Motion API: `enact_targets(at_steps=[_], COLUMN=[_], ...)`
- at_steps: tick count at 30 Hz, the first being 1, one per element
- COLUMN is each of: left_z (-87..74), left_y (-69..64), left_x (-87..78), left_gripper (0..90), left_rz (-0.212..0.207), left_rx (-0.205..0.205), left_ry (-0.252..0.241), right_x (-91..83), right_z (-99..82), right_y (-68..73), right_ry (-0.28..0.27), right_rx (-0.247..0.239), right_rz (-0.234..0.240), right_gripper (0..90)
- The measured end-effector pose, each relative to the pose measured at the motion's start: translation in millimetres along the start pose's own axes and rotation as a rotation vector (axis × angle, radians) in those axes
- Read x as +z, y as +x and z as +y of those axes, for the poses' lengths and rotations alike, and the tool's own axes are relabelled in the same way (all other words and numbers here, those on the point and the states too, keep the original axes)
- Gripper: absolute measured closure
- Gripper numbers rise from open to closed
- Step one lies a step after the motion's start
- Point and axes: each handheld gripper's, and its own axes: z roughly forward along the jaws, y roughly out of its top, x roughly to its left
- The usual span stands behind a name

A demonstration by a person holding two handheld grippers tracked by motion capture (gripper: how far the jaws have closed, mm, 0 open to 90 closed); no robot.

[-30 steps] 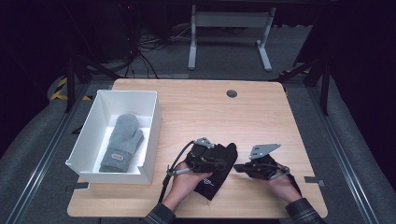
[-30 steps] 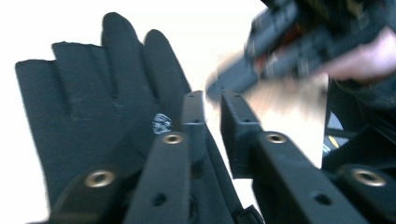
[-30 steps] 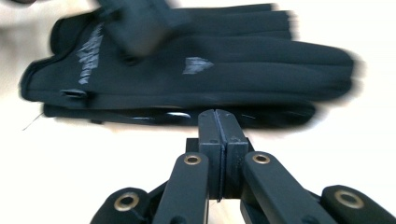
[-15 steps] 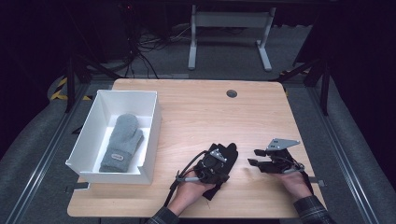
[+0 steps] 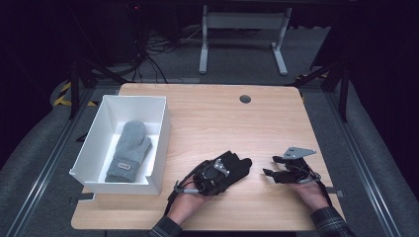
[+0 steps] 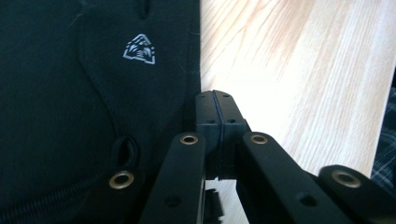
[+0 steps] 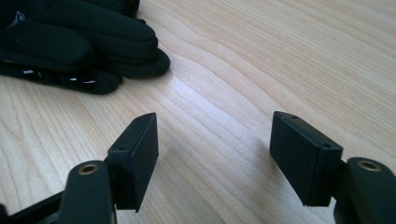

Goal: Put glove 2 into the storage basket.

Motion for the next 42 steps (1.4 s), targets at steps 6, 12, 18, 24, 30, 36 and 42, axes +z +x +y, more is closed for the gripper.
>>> enact_targets(at_steps=[6, 12, 18, 24, 30, 36, 42], left_z=[5.0, 14.9, 20.1, 25.2, 23.5, 21.4, 17.7], left_y=[-0.6, 8.8, 19.5, 27.8, 35.4, 38.3, 43.4], left_x=[-15.1, -30.0, -25.3, -10.6, -2.6, 6.5, 7.3], left_gripper=[81.2, 54.7, 30.4, 21.5, 19.5, 19.4, 23.4], left_rz=[0.014, 0.051, 0.104, 0.150, 0.189, 0.194, 0.147], left_rx=[0.052, 0.114, 0.168, 0.170, 0.143, 0.133, 0.105], left_ry=[-0.046, -0.075, -0.064, -0.017, 0.007, 0.040, 0.027], right_x=[2.2, 4.3, 4.6, 4.6, 4.6, 4.6, 4.6], right_z=[-1.7, -2.1, -2.1, -2.1, -2.1, -2.1, -2.1], right_y=[0.7, 2.0, 2.1, 2.1, 2.1, 2.1, 2.4], right_ry=[0.001, 0.000, 0.001, 0.001, 0.001, 0.001, 0.001], right_rx=[-0.013, -0.022, -0.023, -0.024, -0.023, -0.024, -0.023], right_rz=[-0.010, -0.011, -0.011, -0.011, -0.011, -0.011, -0.012], right_gripper=[30.3, 23.9, 22.9, 22.9, 22.9, 22.9, 23.0])
